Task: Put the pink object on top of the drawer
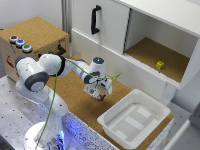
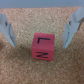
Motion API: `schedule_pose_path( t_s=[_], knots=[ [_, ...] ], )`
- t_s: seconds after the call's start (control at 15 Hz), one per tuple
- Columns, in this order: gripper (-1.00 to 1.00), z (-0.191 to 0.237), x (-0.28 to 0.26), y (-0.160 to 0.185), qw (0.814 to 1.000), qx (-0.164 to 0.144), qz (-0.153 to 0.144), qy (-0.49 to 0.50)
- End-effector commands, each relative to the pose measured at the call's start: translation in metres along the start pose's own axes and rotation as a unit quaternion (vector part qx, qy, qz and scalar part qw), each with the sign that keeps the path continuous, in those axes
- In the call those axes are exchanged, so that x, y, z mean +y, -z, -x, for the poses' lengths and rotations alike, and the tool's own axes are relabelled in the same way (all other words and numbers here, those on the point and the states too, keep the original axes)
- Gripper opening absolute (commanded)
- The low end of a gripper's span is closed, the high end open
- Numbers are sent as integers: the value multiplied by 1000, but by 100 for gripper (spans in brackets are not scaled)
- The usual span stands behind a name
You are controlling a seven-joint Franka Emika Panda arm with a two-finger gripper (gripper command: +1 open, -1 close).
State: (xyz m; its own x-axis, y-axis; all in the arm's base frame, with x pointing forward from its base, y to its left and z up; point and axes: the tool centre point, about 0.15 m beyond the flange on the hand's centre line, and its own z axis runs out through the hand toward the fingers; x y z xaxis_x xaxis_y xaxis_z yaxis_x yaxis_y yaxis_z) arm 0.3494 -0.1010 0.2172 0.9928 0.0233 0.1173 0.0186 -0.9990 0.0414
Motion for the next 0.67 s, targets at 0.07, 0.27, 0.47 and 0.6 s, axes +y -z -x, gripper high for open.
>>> schedule_pose_path(
  t_s=[0.07,0.27,0.47,0.6],
  knots=[
    [-100,6,3,-13,998,14,46,-39],
    [-100,15,6,-12,998,11,44,-48],
    [-100,25,5,-14,998,3,37,-49],
    [-100,29,1,-14,998,3,33,-48]
  ],
)
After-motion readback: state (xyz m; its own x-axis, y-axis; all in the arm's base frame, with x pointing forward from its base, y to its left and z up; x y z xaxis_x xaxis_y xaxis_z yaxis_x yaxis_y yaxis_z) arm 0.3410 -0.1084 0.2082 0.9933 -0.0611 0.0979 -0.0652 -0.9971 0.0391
